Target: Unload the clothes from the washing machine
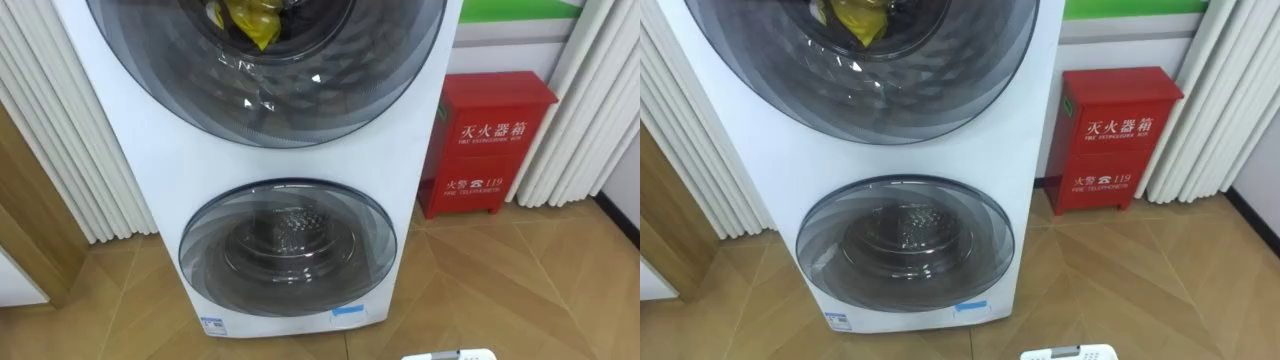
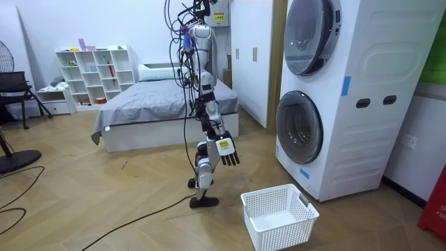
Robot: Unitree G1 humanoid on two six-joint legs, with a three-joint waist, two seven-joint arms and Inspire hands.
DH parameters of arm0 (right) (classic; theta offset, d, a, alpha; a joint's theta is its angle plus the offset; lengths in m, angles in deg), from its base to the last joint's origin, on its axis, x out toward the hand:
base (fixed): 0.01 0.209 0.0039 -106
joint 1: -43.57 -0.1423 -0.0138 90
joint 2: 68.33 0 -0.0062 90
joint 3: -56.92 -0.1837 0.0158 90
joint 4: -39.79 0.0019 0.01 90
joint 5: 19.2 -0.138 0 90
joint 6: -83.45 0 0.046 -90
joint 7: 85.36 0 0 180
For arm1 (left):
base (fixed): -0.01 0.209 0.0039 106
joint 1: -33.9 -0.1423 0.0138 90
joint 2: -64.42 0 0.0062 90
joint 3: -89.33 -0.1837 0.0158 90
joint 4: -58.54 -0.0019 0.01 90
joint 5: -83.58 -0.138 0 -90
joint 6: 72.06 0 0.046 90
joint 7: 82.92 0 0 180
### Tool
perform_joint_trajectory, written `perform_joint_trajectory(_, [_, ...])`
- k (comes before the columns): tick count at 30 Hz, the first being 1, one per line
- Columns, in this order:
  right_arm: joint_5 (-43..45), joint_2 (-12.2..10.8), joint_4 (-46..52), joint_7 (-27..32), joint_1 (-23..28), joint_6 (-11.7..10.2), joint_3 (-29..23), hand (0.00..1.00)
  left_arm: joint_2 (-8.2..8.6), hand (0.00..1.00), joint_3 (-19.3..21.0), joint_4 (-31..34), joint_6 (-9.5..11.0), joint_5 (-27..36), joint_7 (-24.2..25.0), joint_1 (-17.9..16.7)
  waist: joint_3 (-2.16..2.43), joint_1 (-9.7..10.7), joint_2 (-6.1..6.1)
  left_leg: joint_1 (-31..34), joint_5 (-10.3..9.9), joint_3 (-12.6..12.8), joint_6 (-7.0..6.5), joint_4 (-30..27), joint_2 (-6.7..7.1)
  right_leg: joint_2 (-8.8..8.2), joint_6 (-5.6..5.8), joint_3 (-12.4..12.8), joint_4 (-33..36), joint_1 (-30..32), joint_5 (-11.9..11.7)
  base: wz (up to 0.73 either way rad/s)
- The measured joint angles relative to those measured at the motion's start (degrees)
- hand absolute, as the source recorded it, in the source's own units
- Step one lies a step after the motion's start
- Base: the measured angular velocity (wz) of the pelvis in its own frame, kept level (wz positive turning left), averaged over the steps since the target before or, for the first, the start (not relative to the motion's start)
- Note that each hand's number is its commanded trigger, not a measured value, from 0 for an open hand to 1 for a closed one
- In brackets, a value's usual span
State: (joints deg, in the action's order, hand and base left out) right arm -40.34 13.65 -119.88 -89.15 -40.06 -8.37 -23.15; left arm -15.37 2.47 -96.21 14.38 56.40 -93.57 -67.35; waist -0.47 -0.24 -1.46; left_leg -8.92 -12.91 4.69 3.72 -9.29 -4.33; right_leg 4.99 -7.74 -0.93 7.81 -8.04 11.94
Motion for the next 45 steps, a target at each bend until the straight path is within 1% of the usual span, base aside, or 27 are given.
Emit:
perform_joint_trajectory(3, [0.0, 0.0, -0.1, -0.1, -0.2, 0.0, 0.0, 0.0, -0.01, 0.0, 0.0, 0.0, 0.2, 2.0, -0.1, 0.1, -0.03, -0.1, -0.21, 0.3, 0.0, 0.2, 0.01, 0.0, 0.0, -0.01, 0.02, -0.1, -0.1, 0.2, 0.0, 0.0])
perform_joint_trajectory(7, [0.0, 0.0, 0.2, -0.2, 0.1, 0.0, -0.1, 0.0, -0.02, 0.0, 0.3, 0.0, 0.2, 2.2, -0.1, 0.0, -0.02, -0.2, -0.26, 0.4, -0.1, 0.4, -0.01, -0.1, 0.0, -0.01, 0.02, 0.0, -0.1, 0.3, 0.0, 0.0])
perform_joint_trajectory(8, [0.0, -0.1, 0.3, -0.3, 0.1, 0.0, -0.1, 0.0, -0.02, 0.0, 0.3, 0.0, 0.2, 2.7, -0.1, 0.1, 0.06, -0.2, -0.21, 0.5, -0.1, 0.4, -0.01, -0.1, 0.01, -0.01, 0.02, 0.0, -0.1, 0.4, 0.0, 0.0])
perform_joint_trajectory(9, [0.0, -0.1, 0.3, -0.6, 0.1, 0.0, -0.1, 0.0, -0.02, 0.0, 0.3, 0.0, 0.3, 2.9, -0.1, 0.1, 0.27, -0.2, -0.08, 0.6, -0.1, 0.4, -0.01, -0.1, 0.01, -0.01, 0.02, 0.0, -0.1, 0.5, 0.0, 0.0])
perform_joint_trajectory(12, [-0.3, -0.1, 0.3, -1.2, 0.0, 0.0, -0.1, 0.0, -0.03, 0.0, 0.6, 0.0, 0.3, 3.5, -0.1, 0.2, 0.52, -0.2, -0.02, 0.6, -0.1, 0.4, -0.01, -0.1, 0.0, 0.0, 0.02, -0.2, 0.0, 0.6, 0.0, 0.0])
perform_joint_trajectory(16, [-1.1, -0.1, 0.3, -1.3, -0.3, 0.1, -0.1, 0.0, -0.11, 0.0, 0.8, 0.0, 0.4, 5.3, -0.4, 0.2, 0.42, -0.2, -0.25, 0.6, -0.1, 0.4, -0.01, -0.1, 0.0, -0.01, 0.02, -0.4, 0.0, 0.6, 0.0, 0.01])
perform_joint_trajectory(18, [-1.0, -0.1, 1.0, -1.1, -1.1, 0.7, -0.8, 0.0, -0.31, 0.0, 1.4, 0.2, 1.2, 5.2, -0.4, 0.2, 0.33, -0.2, -0.59, 0.7, -0.1, 0.4, -0.01, -0.1, -0.02, -0.04, 0.02, -0.8, 0.1, 0.6, 0.0, 0.06])
perform_joint_trajectory(19, [-0.9, -0.1, 1.7, -1.0, -1.3, 1.0, -1.6, 0.0, -0.37, 0.0, 1.6, 0.4, 1.5, 5.2, -0.4, 0.2, 0.36, -0.2, -0.54, 0.7, -0.1, 0.4, -0.01, -0.1, -0.04, -0.04, 0.02, -0.8, 0.3, 0.6, 0.0, 0.0])
perform_joint_trajectory(20, [-0.9, 0.1, 5.9, 0.1, -1.5, 2.1, -3.0, 0.0, -0.4, 0.0, 2.3, 0.6, 1.9, 5.2, -0.4, 0.4, 0.25, -0.4, -0.71, 0.6, -0.1, 0.4, -0.01, -0.1, -0.08, -0.03, 0.03, -0.8, 0.7, 0.9, 0.0, -0.1])
perform_joint_trajectory(21, [-0.9, 0.7, 12.4, 1.2, -1.5, 2.7, -4.0, 0.0, -0.5, 0.0, 3.0, 0.7, 2.5, 5.2, -0.4, 0.8, 0.1, -0.5, -0.87, 0.6, -0.1, 0.3, -0.02, -0.2, -0.11, -0.01, 0.03, -0.8, 1.1, 1.1, 0.0, -0.13])
perform_joint_trajectory(22, [-0.9, 0.9, 15.2, 1.4, -2.0, 2.4, -4.7, 0.0, -0.55, 0.0, 3.6, 0.6, 2.8, 5.2, -0.5, 1.0, -0.01, -0.5, -0.9, 0.6, -0.1, 0.3, -0.02, -0.2, -0.12, 0.0, 0.05, -0.7, 1.0, 1.1, 0.0, -0.13])
perform_joint_trajectory(23, [-1.0, 1.3, 18.1, 2.0, -4.5, 1.2, -5.9, 0.0, -0.83, 0.0, 4.1, 0.4, 3.3, 5.3, -0.5, 1.8, -0.16, -0.5, -1.1, 0.4, -0.1, 0.2, -0.02, -0.2, -0.11, 0.0, 0.13, -0.9, 1.1, 1.0, -0.1, 0.0])
perform_joint_trajectory(24, [-2.1, 1.8, 20.8, 3.2, -7.1, 1.1, -7.0, 0.0, -1.08, 0.0, 3.9, 0.4, 4.2, 6.6, -1.0, 2.7, -0.21, -0.6, -1.26, 0.2, -0.1, 0.3, -0.02, 0.1, -0.11, -0.01, 0.18, -0.8, 1.4, 1.0, -0.1, 0.05])
perform_joint_trajectory(25, [-2.9, 2.3, 22.9, 4.0, -8.1, 1.1, -7.3, 0.0, -1.19, 0.0, 3.6, 0.4, 4.6, 7.7, -1.4, 2.8, -0.23, -0.7, -1.29, 0.1, -0.1, 0.3, -0.02, 0.2, -0.11, -0.02, 0.3, -0.8, 1.6, 1.2, 0.0, 0.06])
perform_joint_trajectory(27, [-4.5, 4.7, 32.6, 5.9, -11.5, 0.9, -7.4, 0.0, -1.71, 0.0, 2.9, 0.7, 5.3, 10.4, -2.2, 3.7, -0.28, -1.6, -1.33, 0.4, -0.1, 0.3, -0.02, 0.2, 0.0, -0.1, 0.62, -1.0, 1.9, 1.6, 0.1, 0.0])
perform_joint_trajectory(28, [-4.6, 5.2, 34.4, 6.2, -12.3, 0.6, -7.4, 0.0, -1.87, 0.0, 2.7, 0.6, 5.3, 10.8, -2.4, 3.8, -0.27, -1.6, -1.35, 0.4, -0.1, 0.2, -0.02, 0.2, 0.02, -0.12, 0.68, -1.0, 1.9, 1.6, 0.0, 0.0])
perform_joint_trajectory(29, [-4.6, 6.2, 38.2, 6.7, -13.4, 0.6, -7.6, 0.0, -2.13, 0.0, 2.6, 0.7, 5.2, 10.8, -2.6, 3.9, -0.11, -1.7, -1.63, 0.5, -0.1, 0.2, -0.02, 0.2, 0.08, -0.23, 0.72, -1.0, 1.9, 1.6, 0.0, 0.06])
perform_joint_trajectory(30, [-4.3, 6.7, 42.2, 7.2, -14.3, 0.7, -8.2, 0.0, -2.42, 0.0, 2.8, 0.6, 5.1, 10.8, -2.8, 3.9, 0.03, -1.8, -1.84, 0.4, -0.1, 0.2, -0.03, 0.2, 0.11, -0.27, 0.74, -1.3, 2.0, 1.5, 0.0, 0.07])
perform_joint_trajectory(33, [-4.3, 6.8, 48.7, 8.7, -17.0, 0.6, -9.7, 0.0, -2.86, 0.0, 2.9, 0.8, 3.8, 10.8, -2.9, 2.6, 0.23, -1.9, -2.26, 0.3, -0.1, 0.0, -0.03, 0.2, 0.13, -0.41, 0.76, -2.5, 2.0, 1.2, 0.0, 0.12])
perform_joint_trajectory(35, [-4.3, 7.3, 50.3, 9.3, -19.7, 0.6, -9.6, 0.0, -2.84, 0.0, 2.7, 0.8, 3.1, 10.8, -3.0, 2.2, 0.23, -2.0, -2.3, 0.5, -0.1, -0.1, -0.03, 0.2, 0.15, -0.44, 0.76, -2.7, 2.0, 1.4, 0.0, 0.0])
perform_joint_trajectory(37, [-4.6, 8.4, 51.2, 9.7, -21.5, 0.9, -9.6, 0.0, -2.84, 0.0, 2.8, 0.9, 2.8, 10.8, -3.0, 1.8, 0.29, -2.4, -2.31, 0.9, -0.1, -0.2, -0.03, 0.2, 0.17, -0.51, 0.76, -3.1, 2.1, 1.7, 0.0, 0.06])
perform_joint_trajectory(38, [-4.9, 9.6, 53.1, 10.3, -22.1, 1.4, -9.6, 0.0, -2.87, 0.0, 2.8, 1.3, 2.5, 10.7, -3.0, 1.7, 0.42, -3.1, -2.24, 1.5, -0.1, -0.3, -0.03, 0.1, 0.16, -0.57, 0.76, -3.7, 2.1, 2.3, 0.0, 0.07])
perform_joint_trajectory(39, [-5.3, 10.5, 54.6, 10.8, -23.0, 1.5, -9.6, 0.0, -2.94, 0.0, 2.8, 1.9, 2.1, 10.7, -3.0, 1.5, 0.48, -3.2, -2.19, 2.1, -0.1, -0.5, -0.03, 0.1, 0.16, -0.64, 0.76, -4.5, 2.2, 2.6, 0.0, 0.07])
perform_joint_trajectory(40, [-5.3, 10.8, 55.4, 11.2, -23.4, 1.5, -9.7, 0.0, -2.97, 0.0, 2.8, 2.0, 1.9, 10.5, -3.0, 1.3, 0.51, -3.3, -2.18, 2.3, -0.1, -0.6, -0.04, 0.1, 0.15, -0.64, 0.75, -4.6, 2.3, 2.7, 0.0, 0.05])
perform_joint_trajectory(41, [-5.3, 10.8, 57.0, 11.9, -23.7, 1.5, -10.2, 0.0, -2.95, 0.0, 2.8, 2.1, 1.3, 9.8, -2.9, 0.6, 0.53, -3.5, -2.11, 2.3, -0.1, -0.7, -0.04, 0.1, 0.09, -0.61, 0.75, -4.8, 2.6, 2.9, 0.0, 0.05])
perform_joint_trajectory(42, [-5.3, 10.8, 57.7, 12.5, -24.2, 1.5, -10.3, 0.0, -2.96, 0.0, 2.8, 2.6, 0.8, 9.2, -2.8, 0.2, 0.6, -3.6, -2.1, 2.1, -0.1, -0.9, -0.04, 0.1, 0.05, -0.62, 0.75, -5.5, 2.8, 2.6, 0.0, 0.06])
perform_joint_trajectory(45, [-5.6, 11.0, 57.6, 14.2, -25.9, 1.6, -10.3, 0.0, -2.97, 0.0, 2.8, 3.4, -0.4, 9.1, -2.7, -0.9, 0.62, -4.1, -2.15, 1.4, -0.1, -1.4, -0.04, 0.1, 0.08, -0.68, 0.76, -5.7, 2.8, 2.0, 0.0, 0.02])
